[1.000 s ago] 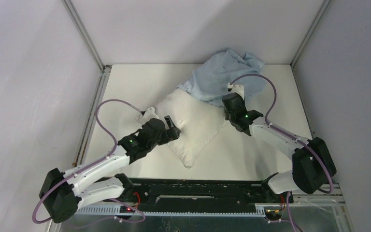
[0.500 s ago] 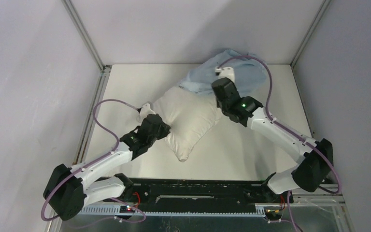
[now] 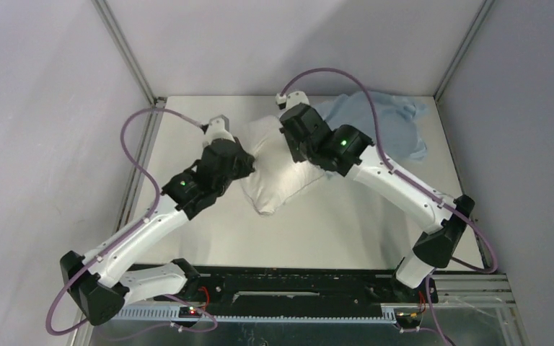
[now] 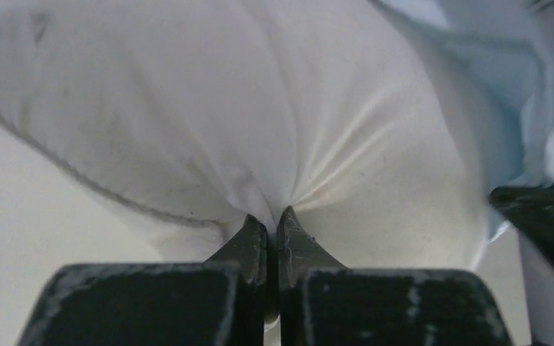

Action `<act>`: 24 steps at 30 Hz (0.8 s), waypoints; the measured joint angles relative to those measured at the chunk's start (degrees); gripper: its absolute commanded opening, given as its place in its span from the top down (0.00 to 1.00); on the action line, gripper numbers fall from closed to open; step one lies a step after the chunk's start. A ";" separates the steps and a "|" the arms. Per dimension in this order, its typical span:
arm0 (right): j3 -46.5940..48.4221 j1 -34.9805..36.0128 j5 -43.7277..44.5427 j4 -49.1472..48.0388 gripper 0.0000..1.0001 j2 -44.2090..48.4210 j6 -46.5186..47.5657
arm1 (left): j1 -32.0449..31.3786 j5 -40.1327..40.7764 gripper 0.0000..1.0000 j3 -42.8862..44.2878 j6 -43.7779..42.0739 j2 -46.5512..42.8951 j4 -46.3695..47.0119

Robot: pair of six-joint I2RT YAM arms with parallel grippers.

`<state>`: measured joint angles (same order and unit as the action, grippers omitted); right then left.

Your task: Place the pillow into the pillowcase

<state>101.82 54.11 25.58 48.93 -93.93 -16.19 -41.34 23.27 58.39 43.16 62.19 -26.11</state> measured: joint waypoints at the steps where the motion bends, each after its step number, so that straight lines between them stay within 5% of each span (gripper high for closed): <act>1: 1.64 -0.50 -0.63 1.49 1.00 -0.26 0.02 | 0.00 0.44 1.00 1.33 -0.55 0.02 0.02; 8: 30.69 0.76 -6.47 12.57 1.00 -5.40 0.37 | 0.22 4.66 1.00 6.45 -3.08 2.54 3.45; 11: 35.19 1.09 -8.11 14.64 1.00 -6.40 0.26 | -0.13 4.50 1.00 6.45 -2.67 4.63 3.37; 15: 30.95 0.79 -12.17 13.84 1.00 -6.38 -0.79 | -1.07 4.17 1.00 7.02 -2.86 5.22 1.51; 20: 14.82 0.94 -17.40 8.39 0.98 -3.10 -2.99 | -1.20 3.87 1.00 8.72 -3.28 6.01 -1.55; 24: 4.83 0.96 -20.46 5.99 0.65 -0.52 -4.94 | -1.31 2.82 1.00 3.78 -1.95 4.74 1.88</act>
<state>106.65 55.07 5.13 54.92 -94.45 -21.12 -42.65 26.09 62.17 41.21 66.94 -24.23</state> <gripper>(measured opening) 0.135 0.023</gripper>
